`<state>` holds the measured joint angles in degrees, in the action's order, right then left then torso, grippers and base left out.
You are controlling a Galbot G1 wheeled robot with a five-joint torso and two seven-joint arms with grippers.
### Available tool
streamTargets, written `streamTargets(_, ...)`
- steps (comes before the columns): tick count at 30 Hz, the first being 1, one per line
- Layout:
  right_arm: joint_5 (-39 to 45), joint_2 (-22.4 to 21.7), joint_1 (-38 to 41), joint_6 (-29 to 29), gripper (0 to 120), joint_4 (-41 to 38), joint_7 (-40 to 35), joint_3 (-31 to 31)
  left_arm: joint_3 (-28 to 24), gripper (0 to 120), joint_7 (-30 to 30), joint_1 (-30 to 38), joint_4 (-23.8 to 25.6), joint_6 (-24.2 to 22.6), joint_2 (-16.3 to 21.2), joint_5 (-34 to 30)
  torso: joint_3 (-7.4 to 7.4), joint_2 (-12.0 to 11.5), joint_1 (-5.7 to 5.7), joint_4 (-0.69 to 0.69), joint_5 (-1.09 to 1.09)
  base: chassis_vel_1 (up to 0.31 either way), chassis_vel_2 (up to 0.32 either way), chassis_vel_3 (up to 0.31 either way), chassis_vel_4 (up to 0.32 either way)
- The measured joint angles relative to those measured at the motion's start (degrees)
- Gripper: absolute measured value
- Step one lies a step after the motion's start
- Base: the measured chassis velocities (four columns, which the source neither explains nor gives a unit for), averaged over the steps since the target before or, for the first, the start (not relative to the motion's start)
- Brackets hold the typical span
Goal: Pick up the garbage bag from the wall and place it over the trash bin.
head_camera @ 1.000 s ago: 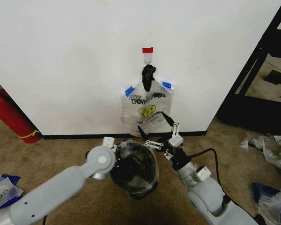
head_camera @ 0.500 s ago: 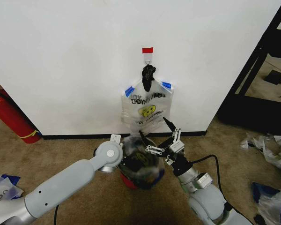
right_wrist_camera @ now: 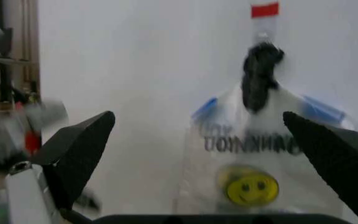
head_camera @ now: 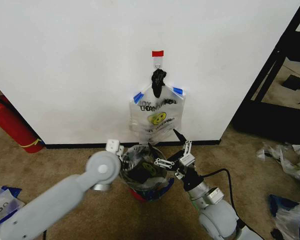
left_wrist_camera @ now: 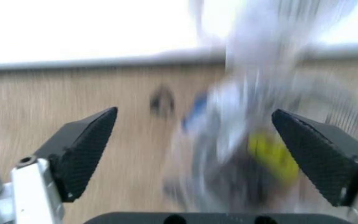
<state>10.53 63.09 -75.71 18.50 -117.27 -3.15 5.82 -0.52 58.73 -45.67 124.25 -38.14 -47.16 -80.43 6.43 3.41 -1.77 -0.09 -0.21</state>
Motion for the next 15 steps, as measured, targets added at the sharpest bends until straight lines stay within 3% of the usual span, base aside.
streamTargets(1, 0.3, -0.2, -0.3, -0.5, 100, 0.0, -0.5, 0.1, 2.3, 99, -4.5, -2.8, 0.6, 1.6, 0.0, 5.5, 0.00, 0.0, 0.00, 0.00, 0.00, 0.000, 0.000, 0.000, 0.000)
streamTargets(2, 0.6, -0.7, -0.9, -1.8, 100, -0.2, -1.9, 0.3, 5.9, 100, -12.8, -8.6, 1.5, 6.4, -0.3, 15.2, 0.00, 0.0, 0.00, 0.01, 0.01, 0.000, 0.000, 0.000, 0.000)
streamTargets(3, 0.6, -0.9, -1.1, -2.3, 100, -0.5, -2.6, 0.3, 7.4, 100, -16.2, -11.2, 1.8, 9.4, -0.6, 19.3, 0.00, 0.0, 0.00, 0.02, 0.00, 0.000, 0.000, 0.000, 0.000)
streamTargets(4, 0.9, -1.3, -1.9, -3.7, 100, -1.3, -3.8, 0.9, 10.7, 100, -22.6, -16.5, 2.4, 15.1, -1.8, 27.5, 0.00, 0.0, 0.00, 0.01, -0.01, 0.000, 0.000, 0.000, 0.000)
streamTargets(5, 0.9, -1.3, -1.9, -3.7, 100, -1.3, -3.8, 0.9, 10.7, 100, -22.6, -16.5, 2.4, 15.1, -1.8, 27.5, 0.00, 0.0, 0.00, 0.01, -0.01, 0.000, 0.000, 0.000, 0.000)
streamTargets(7, 2.3, -1.9, -3.0, -6.2, 100, -3.0, -4.7, 1.9, 16.3, 100, -30.2, -24.3, 4.4, 22.1, -4.7, 38.4, 0.00, 0.0, 0.00, -0.01, -0.02, 0.000, 0.000, 0.000, 0.000)
streamTargets(12, 5.7, -2.4, -4.9, -12.1, 100, -6.6, -7.9, 2.7, 25.8, 100, -40.6, -37.5, 10.3, 31.4, -16.1, 52.8, -0.01, 0.0, 0.01, 0.02, 0.00, 0.000, 0.000, 0.000, 0.000)
streamTargets(13, 5.8, -2.4, -5.9, -13.3, 100, -6.7, -10.8, 1.6, 27.7, 100, -43.1, -40.9, 11.2, 34.5, -19.9, 56.8, -0.01, 0.0, 0.01, 0.01, 0.01, 0.000, 0.000, 0.000, 0.000)
streamTargets(15, 5.6, -2.2, -6.4, -13.5, 100, -6.4, -12.2, 0.9, 28.6, 100, -44.8, -42.4, 11.5, 36.4, -21.8, 58.9, -0.01, 0.0, 0.01, 0.00, 0.02, 0.000, 0.000, 0.000, 0.000)
